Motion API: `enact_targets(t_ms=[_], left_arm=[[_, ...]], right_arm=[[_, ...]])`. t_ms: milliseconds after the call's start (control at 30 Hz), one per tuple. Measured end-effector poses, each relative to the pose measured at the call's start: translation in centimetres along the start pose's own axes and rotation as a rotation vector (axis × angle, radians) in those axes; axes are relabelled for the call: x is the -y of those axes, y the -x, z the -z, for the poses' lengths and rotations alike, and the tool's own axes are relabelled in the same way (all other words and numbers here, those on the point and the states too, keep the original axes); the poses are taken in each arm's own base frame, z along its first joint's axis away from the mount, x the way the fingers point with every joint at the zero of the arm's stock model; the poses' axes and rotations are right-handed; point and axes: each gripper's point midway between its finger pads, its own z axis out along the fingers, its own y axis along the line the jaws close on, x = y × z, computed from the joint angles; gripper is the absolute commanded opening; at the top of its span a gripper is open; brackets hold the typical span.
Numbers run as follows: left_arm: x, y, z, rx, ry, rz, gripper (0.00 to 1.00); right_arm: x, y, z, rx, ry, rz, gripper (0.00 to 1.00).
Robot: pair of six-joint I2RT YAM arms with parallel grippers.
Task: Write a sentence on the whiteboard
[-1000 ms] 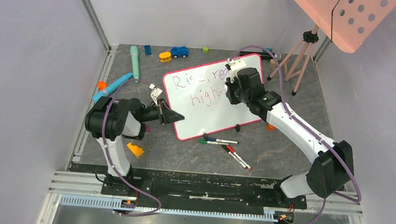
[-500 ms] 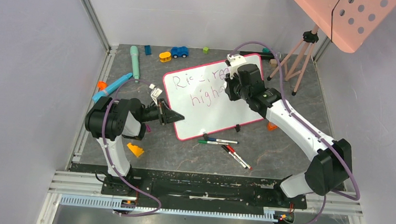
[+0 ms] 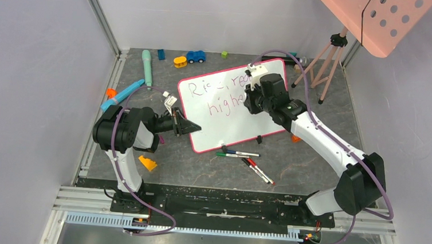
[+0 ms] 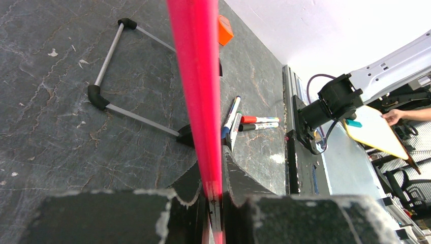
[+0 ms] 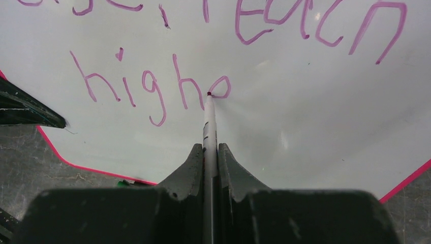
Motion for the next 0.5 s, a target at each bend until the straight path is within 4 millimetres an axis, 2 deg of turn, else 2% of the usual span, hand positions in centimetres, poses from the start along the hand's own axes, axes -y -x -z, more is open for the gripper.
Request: enact_targets(t_ms=[500], left_arm=[[0.0, 0.0, 0.0, 0.0, 0.0, 0.0, 0.07]], right_arm=[[0.4, -1.6, 0.4, -0.032, -0.02, 0.004, 0.0]])
